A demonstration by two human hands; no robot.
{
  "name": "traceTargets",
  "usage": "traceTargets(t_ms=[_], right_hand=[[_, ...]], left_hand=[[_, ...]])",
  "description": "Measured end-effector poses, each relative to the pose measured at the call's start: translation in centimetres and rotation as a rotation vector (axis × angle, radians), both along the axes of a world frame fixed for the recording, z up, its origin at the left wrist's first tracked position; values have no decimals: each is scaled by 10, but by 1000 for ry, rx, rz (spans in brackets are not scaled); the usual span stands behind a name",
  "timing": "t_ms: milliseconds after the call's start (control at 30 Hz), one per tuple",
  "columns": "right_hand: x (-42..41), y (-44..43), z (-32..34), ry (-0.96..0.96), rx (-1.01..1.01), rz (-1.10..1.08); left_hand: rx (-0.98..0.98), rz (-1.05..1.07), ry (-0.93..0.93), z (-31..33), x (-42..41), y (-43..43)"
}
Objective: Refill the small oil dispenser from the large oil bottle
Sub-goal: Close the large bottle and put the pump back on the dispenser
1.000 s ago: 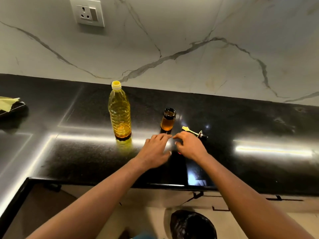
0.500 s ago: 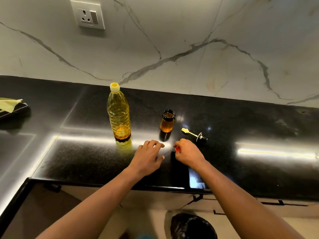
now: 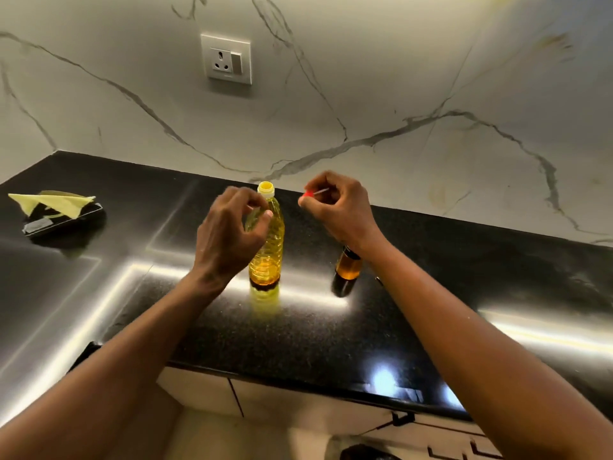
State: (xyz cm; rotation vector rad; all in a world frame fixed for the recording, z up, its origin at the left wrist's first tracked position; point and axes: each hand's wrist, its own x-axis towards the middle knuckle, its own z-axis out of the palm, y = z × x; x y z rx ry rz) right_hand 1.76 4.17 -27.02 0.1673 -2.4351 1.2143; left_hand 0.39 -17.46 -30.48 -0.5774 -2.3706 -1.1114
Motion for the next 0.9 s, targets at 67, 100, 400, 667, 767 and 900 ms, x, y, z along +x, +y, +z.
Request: traceTargets(t_ms=[67, 100, 400, 667, 767, 900], right_hand=[[-12, -15, 9, 58, 4, 35], [-17, -22, 11, 86, 13, 37], [-57, -52, 6, 94, 170, 93], [-65, -57, 6, 59, 363, 132], [-69, -57, 10, -19, 437, 118], [-75, -58, 13, -75, 488, 79]], left_hand=[[-2, 17, 12, 5, -11, -8], [-5, 14, 6, 6, -16, -11], [-6, -119, -295, 1, -52, -10], [-48, -159, -358, -7, -59, -15], [-48, -165, -348, -7, -60, -17], [-41, -156, -344, -7, -61, -18]])
